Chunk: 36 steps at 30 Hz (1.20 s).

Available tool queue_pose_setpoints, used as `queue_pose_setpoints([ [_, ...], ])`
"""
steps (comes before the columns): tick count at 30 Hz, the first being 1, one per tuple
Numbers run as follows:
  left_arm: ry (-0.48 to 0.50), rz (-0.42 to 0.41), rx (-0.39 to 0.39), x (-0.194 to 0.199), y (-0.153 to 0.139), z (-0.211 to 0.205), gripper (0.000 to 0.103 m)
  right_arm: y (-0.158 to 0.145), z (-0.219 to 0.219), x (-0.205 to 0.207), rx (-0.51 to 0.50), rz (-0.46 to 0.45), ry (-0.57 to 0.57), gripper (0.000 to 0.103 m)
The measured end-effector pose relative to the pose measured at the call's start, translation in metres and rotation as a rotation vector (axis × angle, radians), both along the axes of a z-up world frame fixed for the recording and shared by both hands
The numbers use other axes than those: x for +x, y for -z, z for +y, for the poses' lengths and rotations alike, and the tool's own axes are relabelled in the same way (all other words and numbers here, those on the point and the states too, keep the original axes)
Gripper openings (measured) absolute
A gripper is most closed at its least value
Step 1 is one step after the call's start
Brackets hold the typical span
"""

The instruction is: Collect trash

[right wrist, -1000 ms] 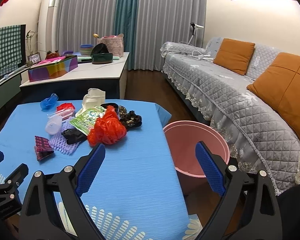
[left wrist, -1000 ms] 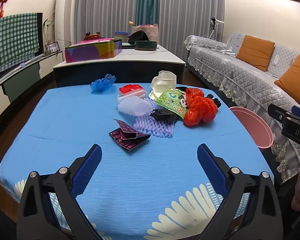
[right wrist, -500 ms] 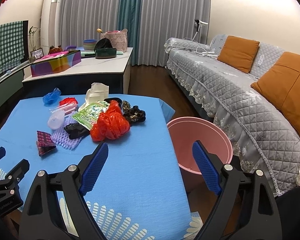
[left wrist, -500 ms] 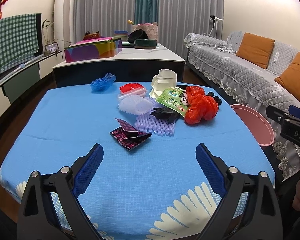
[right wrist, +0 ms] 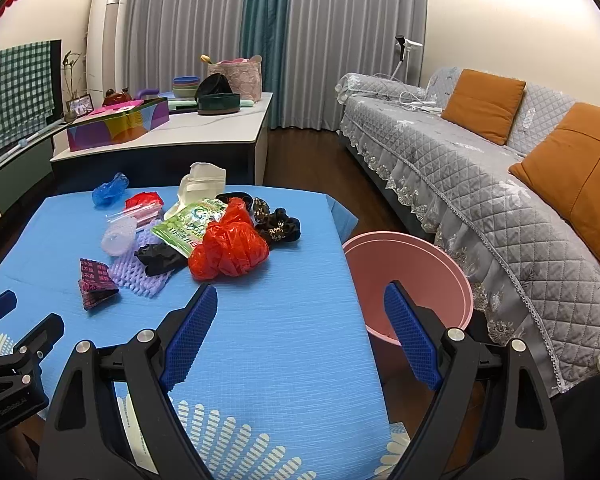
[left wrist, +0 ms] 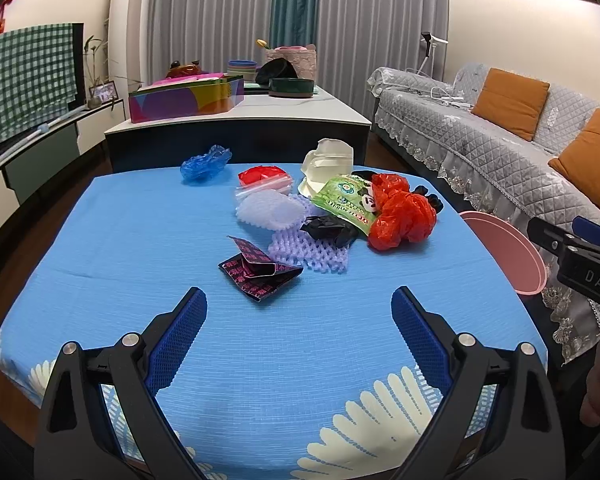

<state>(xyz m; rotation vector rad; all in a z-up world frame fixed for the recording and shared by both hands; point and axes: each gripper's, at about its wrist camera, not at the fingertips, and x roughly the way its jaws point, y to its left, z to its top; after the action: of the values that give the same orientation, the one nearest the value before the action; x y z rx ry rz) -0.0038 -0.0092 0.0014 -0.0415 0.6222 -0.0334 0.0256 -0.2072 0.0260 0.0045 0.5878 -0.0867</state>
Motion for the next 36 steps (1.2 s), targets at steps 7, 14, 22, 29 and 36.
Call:
queue_pose_setpoints([
  [7,0.001,-0.002,-0.001,0.000,0.000,0.000,0.090,0.000,0.002,0.000,0.001,-0.002,-0.003,0.084],
  [14,0.002,-0.003,-0.004,0.000,0.000,0.000,0.090,-0.001,0.002,0.000,0.003,-0.003,-0.004,0.084],
  [22,0.002,-0.001,-0.015,-0.001,-0.001,-0.002,0.089,-0.002,0.005,0.001,0.024,0.002,-0.021,0.077],
  [29,-0.036,0.009,-0.028,0.007,0.003,0.004,0.076,0.001,0.000,0.013,0.090,0.001,-0.046,0.068],
  [36,-0.088,0.033,-0.038,0.029,0.014,0.013,0.059,0.008,-0.002,0.045,0.164,-0.002,-0.063,0.061],
])
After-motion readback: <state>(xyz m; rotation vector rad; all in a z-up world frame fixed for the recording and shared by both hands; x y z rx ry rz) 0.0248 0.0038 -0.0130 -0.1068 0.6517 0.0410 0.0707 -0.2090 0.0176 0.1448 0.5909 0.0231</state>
